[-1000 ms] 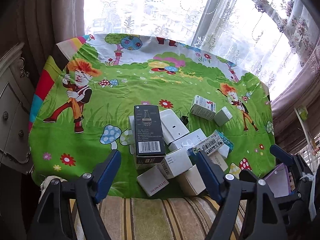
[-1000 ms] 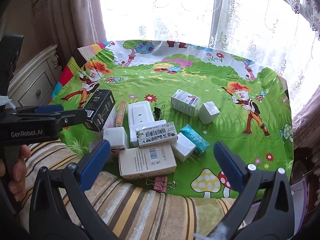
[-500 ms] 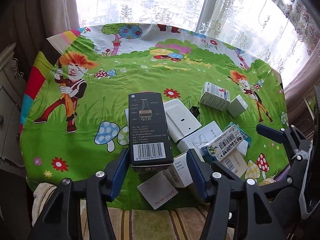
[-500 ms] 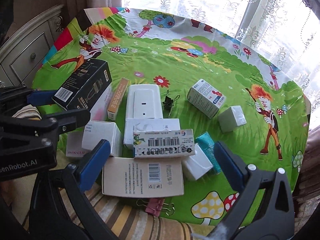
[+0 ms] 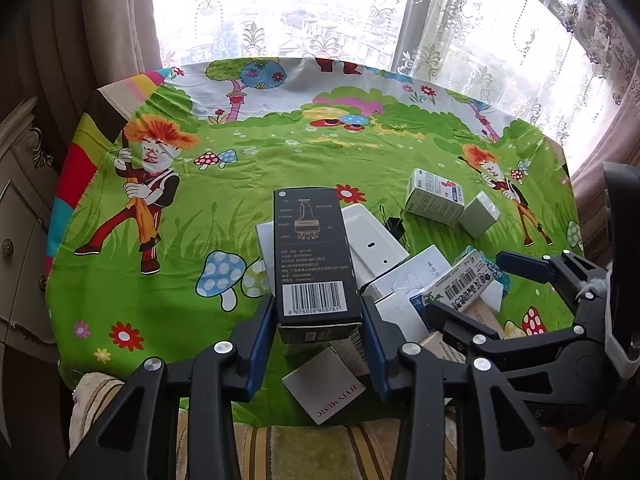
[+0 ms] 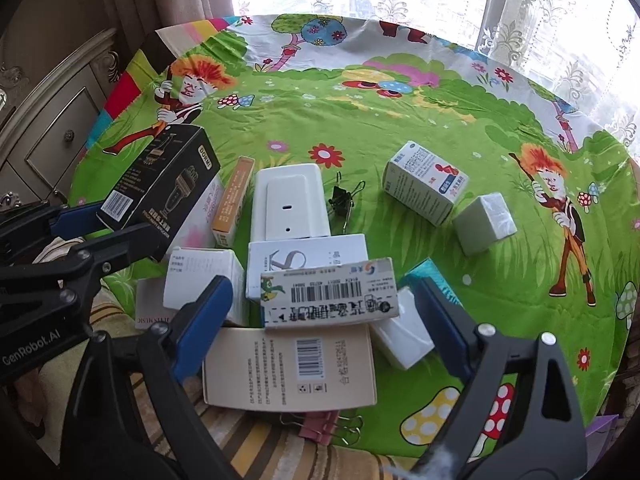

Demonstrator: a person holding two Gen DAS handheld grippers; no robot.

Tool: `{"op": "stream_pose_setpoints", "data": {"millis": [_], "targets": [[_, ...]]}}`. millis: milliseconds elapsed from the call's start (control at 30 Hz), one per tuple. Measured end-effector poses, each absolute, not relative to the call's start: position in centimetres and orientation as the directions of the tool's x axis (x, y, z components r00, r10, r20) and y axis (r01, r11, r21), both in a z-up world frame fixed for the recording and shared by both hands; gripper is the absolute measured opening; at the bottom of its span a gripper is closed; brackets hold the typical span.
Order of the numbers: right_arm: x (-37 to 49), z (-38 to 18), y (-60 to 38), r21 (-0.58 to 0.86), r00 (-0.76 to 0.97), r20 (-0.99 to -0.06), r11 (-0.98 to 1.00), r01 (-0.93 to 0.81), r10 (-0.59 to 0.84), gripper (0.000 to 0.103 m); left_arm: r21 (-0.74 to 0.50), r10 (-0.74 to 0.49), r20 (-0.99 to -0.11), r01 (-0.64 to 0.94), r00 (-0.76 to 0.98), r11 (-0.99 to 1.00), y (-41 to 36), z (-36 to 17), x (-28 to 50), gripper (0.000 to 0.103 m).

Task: Organize rigid objects
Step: 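Grasp the black box with the left tool while the right tool grasps the white barcode-label box, then carry both boxes into the purple-rimmed storage box and open both tools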

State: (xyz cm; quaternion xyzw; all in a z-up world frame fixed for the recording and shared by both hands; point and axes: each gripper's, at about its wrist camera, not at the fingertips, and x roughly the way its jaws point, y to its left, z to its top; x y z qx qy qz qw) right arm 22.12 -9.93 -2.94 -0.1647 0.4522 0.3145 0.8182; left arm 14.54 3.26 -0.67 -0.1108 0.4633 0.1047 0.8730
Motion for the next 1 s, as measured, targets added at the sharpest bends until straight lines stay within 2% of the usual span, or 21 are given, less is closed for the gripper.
{"op": "stream_pose_setpoints", "data": {"millis": [167,300,333,400,667,1000], "targets": [[22.2,-2.3,-10.8,0.058,0.395,-0.826,0.759,-0.648,0.401,0.094,-0.098,0.079,-0.83,-0.283,0.553,0.954,3.2,-0.8,14.4,0.042],[22.2,-3.4,-10.0,0.029,0.373,-0.857,0.754,-0.656,0.357,0.093,-0.088,0.09,-0.825,-0.285,0.557,0.954,3.0,-0.8,14.3,0.042],[22.3,-3.7,-9.7,0.017,0.367,-0.864,0.75,-0.661,0.343,0.092,-0.085,0.094,-0.824,-0.286,0.559,0.954,3.0,-0.8,14.3,0.042],[22.2,-4.3,-9.4,0.006,0.353,-0.877,0.741,-0.671,0.327,0.078,-0.084,0.099,-0.82,-0.29,0.564,0.953,3.1,-0.7,14.1,0.041],[19.5,-1.5,-10.3,-0.021,0.434,-0.815,0.729,-0.684,0.384,0.077,-0.101,0.118,-0.775,-0.307,0.62,0.946,3.1,0.8,12.6,0.04],[14.6,3.6,-18.6,0.101,0.525,-0.715,0.811,-0.576,0.462,0.078,-0.238,-0.056,-0.717,-0.168,0.695,0.957,-1.1,3.9,9.3,0.04]]}}
